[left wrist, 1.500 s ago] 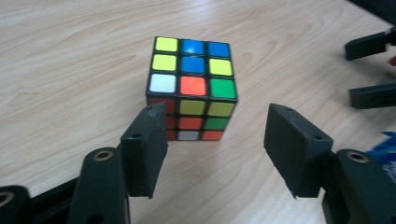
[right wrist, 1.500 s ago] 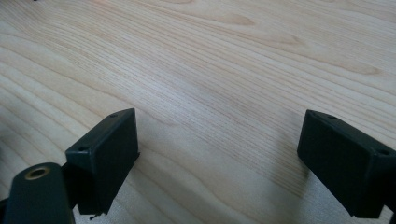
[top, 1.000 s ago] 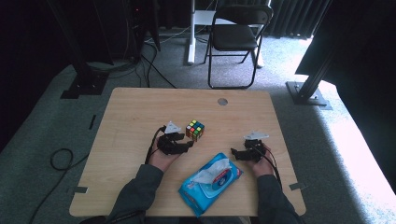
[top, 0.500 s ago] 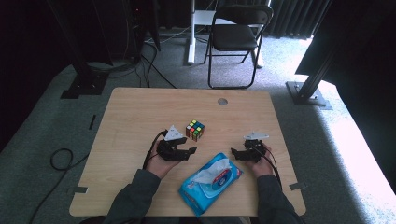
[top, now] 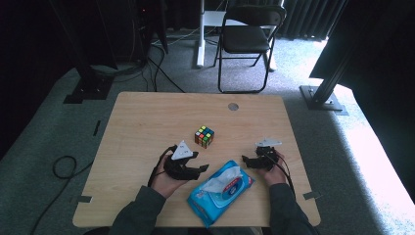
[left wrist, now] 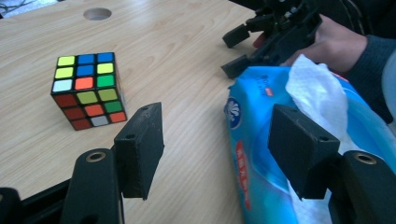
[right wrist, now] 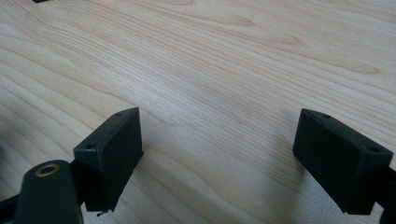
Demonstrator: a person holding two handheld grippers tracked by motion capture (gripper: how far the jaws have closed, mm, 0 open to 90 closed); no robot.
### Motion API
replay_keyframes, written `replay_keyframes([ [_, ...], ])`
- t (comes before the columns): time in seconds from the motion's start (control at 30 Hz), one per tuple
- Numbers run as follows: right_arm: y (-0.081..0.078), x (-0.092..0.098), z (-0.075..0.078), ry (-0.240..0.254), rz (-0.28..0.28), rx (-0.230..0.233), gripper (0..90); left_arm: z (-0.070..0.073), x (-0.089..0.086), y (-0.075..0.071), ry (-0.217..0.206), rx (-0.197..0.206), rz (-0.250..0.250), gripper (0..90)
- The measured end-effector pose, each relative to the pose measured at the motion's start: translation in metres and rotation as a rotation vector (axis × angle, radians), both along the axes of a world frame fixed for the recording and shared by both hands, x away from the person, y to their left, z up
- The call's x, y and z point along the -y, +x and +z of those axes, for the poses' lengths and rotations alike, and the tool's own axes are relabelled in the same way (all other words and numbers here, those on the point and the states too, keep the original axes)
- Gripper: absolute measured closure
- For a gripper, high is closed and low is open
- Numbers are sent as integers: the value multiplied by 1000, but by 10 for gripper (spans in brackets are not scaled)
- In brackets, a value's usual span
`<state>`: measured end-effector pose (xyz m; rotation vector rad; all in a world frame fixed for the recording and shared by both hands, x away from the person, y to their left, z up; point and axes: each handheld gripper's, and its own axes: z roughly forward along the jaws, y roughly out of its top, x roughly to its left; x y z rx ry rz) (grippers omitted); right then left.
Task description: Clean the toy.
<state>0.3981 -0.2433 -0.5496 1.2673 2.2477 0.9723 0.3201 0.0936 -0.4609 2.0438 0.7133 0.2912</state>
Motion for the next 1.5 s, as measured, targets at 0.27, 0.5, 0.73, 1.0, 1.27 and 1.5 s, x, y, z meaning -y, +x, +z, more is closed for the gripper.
replay_keyframes([
  [0.27, 0, 0, 0, 1, -1, 0, 153, -3, 1, -11, -7, -5, -34, 361],
  [0.5, 0, 0, 0, 1, 0, 0, 153, -4, 1, -23, 13, 8, -72, 360],
  [0.73, 0, 0, 0, 1, -1, 0, 153, -7, 6, -33, 3, -2, -137, 353],
  [1.0, 0, 0, 0, 1, -1, 0, 153, -13, 17, -38, 5, -20, -186, 353],
  [1.27, 0, 0, 0, 1, -1, 0, 153, -20, 29, -34, 13, -44, -188, 396],
  [1.5, 0, 0, 0, 1, -1, 1, 153, -23, 40, -25, 12, -55, -186, 430],
])
